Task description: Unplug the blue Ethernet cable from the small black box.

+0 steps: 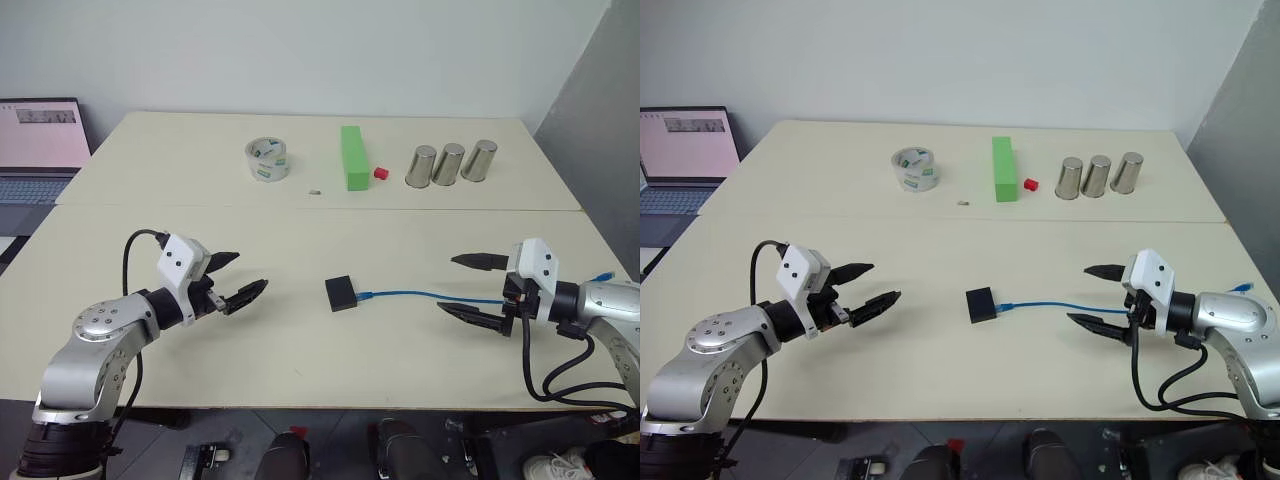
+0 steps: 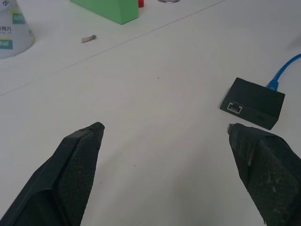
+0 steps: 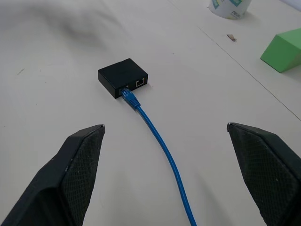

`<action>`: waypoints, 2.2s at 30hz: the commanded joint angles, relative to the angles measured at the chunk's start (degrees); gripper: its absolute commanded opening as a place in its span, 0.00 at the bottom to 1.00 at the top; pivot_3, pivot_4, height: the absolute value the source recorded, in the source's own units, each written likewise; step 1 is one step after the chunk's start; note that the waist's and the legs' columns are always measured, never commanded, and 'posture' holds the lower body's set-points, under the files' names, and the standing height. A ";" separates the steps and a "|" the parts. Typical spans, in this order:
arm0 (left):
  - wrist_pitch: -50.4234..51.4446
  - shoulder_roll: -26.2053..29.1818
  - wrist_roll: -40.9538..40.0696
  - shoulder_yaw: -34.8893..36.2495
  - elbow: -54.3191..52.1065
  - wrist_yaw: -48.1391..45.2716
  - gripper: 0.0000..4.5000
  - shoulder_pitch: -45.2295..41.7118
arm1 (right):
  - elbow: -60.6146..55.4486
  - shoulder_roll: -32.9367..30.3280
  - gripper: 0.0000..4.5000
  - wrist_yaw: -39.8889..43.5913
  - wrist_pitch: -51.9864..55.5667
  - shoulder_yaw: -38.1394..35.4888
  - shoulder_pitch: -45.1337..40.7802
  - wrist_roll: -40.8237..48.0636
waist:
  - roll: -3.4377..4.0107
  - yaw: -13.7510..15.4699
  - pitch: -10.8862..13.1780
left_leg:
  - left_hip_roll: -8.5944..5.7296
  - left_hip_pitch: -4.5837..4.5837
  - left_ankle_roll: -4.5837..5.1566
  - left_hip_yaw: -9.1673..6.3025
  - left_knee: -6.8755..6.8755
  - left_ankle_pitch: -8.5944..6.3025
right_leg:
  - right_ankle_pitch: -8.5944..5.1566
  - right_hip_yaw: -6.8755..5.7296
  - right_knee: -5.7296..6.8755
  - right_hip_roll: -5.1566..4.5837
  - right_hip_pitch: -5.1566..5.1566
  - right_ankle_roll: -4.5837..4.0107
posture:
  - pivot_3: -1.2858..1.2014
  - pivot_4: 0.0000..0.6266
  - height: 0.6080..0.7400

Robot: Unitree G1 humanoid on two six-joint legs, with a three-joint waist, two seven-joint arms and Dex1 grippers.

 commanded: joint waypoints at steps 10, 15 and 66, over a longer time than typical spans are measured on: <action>0.83 1.48 -0.65 1.20 -3.72 -0.79 1.00 0.76 | -0.56 -0.38 0.98 0.80 -0.80 -0.87 -1.13 0.05 | 0.00 0.00 0.00 | 0.00 0.00 0.00 0.01 0.00 0.00 | 0.00 0.01 -0.01 0.00 0.00 0.00 | 0.52 0.24 1.00; 0.04 1.44 -0.27 0.69 -3.88 -1.62 1.00 0.94 | -0.65 0.34 0.98 0.45 0.53 1.38 -2.39 -0.51 | 0.00 -0.02 0.00 | 0.00 0.00 0.00 0.00 0.00 0.00 | 0.00 0.01 0.00 0.00 0.00 0.00 | 0.52 0.24 1.00; 13.57 -5.28 -16.81 0.77 -0.38 -6.31 1.00 -1.19 | 30.08 16.23 0.02 -9.24 -42.72 28.02 -28.73 -39.84 | 0.04 -0.30 0.02 | 0.01 0.01 0.00 -0.07 0.01 0.00 | 0.02 -0.06 0.12 -0.01 -0.05 -0.04 | 0.52 0.24 1.00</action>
